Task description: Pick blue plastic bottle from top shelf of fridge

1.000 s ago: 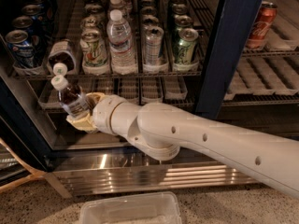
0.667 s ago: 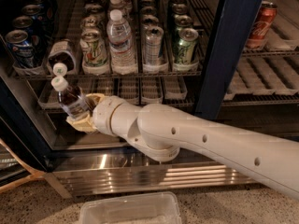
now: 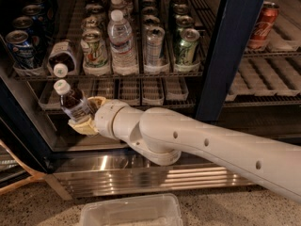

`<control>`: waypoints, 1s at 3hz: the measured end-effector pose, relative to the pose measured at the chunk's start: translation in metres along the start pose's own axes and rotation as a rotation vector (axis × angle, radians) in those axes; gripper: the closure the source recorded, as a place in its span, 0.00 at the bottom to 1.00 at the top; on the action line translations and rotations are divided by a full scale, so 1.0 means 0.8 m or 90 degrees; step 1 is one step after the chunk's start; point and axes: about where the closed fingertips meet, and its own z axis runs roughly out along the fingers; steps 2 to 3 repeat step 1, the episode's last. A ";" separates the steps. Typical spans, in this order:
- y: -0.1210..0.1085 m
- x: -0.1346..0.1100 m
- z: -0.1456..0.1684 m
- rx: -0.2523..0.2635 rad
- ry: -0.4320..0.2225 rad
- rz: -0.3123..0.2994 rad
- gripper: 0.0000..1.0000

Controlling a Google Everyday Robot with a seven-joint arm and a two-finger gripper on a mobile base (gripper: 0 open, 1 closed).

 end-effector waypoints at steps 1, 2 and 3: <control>0.000 0.000 0.000 0.000 0.000 0.000 1.00; 0.000 0.000 0.000 0.000 0.000 0.000 1.00; 0.000 0.000 0.000 0.000 0.000 0.000 1.00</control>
Offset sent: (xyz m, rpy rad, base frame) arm 0.0000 0.0000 0.0000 0.0000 0.0000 0.0000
